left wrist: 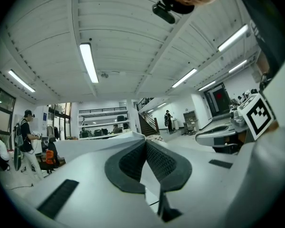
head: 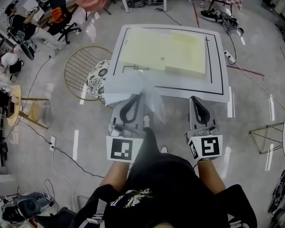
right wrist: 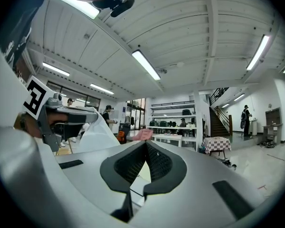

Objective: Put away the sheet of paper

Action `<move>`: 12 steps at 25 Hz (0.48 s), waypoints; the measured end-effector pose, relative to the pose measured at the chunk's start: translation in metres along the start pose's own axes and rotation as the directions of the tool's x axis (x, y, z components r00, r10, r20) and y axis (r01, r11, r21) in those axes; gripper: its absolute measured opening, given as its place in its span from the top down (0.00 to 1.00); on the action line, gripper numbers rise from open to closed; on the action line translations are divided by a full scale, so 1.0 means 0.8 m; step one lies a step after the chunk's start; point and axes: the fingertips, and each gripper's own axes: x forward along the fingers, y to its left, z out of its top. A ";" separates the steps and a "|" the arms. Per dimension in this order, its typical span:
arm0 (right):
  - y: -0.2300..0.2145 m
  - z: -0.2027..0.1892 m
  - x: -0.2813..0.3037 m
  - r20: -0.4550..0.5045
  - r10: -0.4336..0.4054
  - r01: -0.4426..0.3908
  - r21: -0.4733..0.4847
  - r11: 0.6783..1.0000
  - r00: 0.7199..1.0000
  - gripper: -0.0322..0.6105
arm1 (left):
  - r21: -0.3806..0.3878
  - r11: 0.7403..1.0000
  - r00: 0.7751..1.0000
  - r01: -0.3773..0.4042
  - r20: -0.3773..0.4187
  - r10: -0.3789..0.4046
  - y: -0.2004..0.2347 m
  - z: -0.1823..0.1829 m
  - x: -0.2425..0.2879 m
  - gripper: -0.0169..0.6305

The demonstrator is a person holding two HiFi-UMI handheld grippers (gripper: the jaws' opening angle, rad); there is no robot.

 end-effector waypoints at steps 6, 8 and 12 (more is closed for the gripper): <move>-0.016 -0.008 0.025 -0.013 -0.013 0.013 0.002 1.000 1.000 0.95 | -0.003 1.000 1.000 0.014 -0.004 -0.014 0.009 -0.005 0.030 0.97; -0.020 -0.006 0.037 -0.010 -0.019 0.019 0.001 1.000 1.000 0.95 | -0.003 1.000 1.000 0.016 -0.001 -0.016 0.017 -0.005 0.042 0.97; -0.033 -0.002 0.057 0.000 -0.042 0.042 -0.004 0.999 0.999 0.95 | 0.007 0.999 0.999 0.032 0.010 -0.032 0.031 -0.002 0.070 0.97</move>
